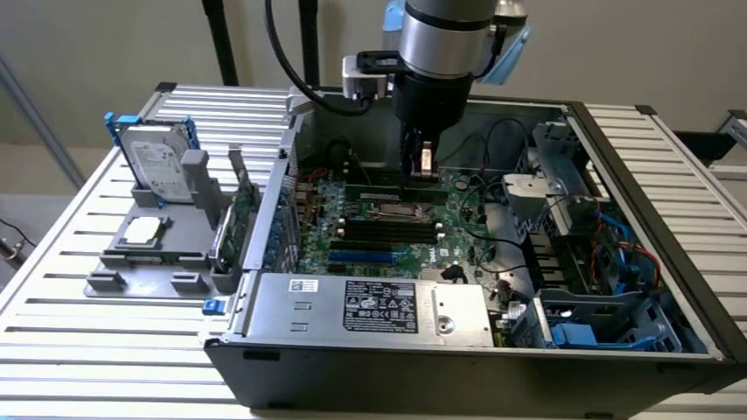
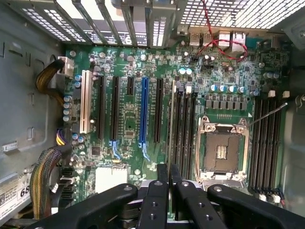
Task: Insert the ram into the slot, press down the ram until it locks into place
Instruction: 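Insert the ram into the slot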
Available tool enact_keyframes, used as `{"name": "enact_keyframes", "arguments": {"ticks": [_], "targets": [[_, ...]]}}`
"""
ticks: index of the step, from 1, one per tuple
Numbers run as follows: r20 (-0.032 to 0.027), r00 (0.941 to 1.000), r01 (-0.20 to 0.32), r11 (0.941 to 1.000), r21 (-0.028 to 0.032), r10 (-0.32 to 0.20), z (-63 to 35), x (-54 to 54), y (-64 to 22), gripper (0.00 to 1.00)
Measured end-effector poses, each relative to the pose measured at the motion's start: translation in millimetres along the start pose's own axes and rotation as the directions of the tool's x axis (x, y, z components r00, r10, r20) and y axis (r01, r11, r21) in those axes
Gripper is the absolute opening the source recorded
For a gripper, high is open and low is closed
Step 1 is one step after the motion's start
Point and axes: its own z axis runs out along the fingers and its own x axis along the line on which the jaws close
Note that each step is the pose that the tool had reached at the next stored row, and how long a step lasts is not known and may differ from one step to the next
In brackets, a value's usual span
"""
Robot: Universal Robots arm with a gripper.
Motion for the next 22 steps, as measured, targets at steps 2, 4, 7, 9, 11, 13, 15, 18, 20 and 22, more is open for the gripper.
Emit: {"name": "enact_keyframes", "arguments": {"ticks": [2, 4, 7, 9, 11, 13, 15, 18, 20, 22], "targets": [[-0.0001, 1.0, 0.0, 1.0, 0.0, 0.0, 3.6, 0.1, -3.8, 0.13], [0.0, 1.0, 0.0, 1.0, 0.0, 0.0, 7.1, 0.2, -7.0, 0.13], [-0.0002, 1.0, 0.0, 1.0, -0.0001, 0.0, 12.4, -0.2, -8.9, 0.13], [0.0001, 1.0, 0.0, 1.0, 0.0, 0.0, 16.2, -0.8, -9.1, 0.13], [-0.0002, 1.0, 0.0, 1.0, -0.0001, 0.0, 19.7, -1.4, -9.3, 0.13], [-0.0001, 1.0, 0.0, 1.0, 0.0, 0.0, 23.4, -2.3, -9.4, 0.13], [-0.0001, 1.0, 0.0, 1.0, 0.0, 0.0, 37.3, -6.8, -8.9, 0.13], [-0.0002, 1.0, 0.0, 1.0, -0.0001, 0.0, 51.2, -7.2, -6.6, 0.13], [-0.0003, 1.0, 0.0, 1.0, -0.0001, 0.0, 54.8, -7.2, -6.3, 0.13], [-0.0009, 1.0, 0.0, 1.0, -0.0002, 0.0, 58.0, -7.1, -6.1, 0.13]]}}
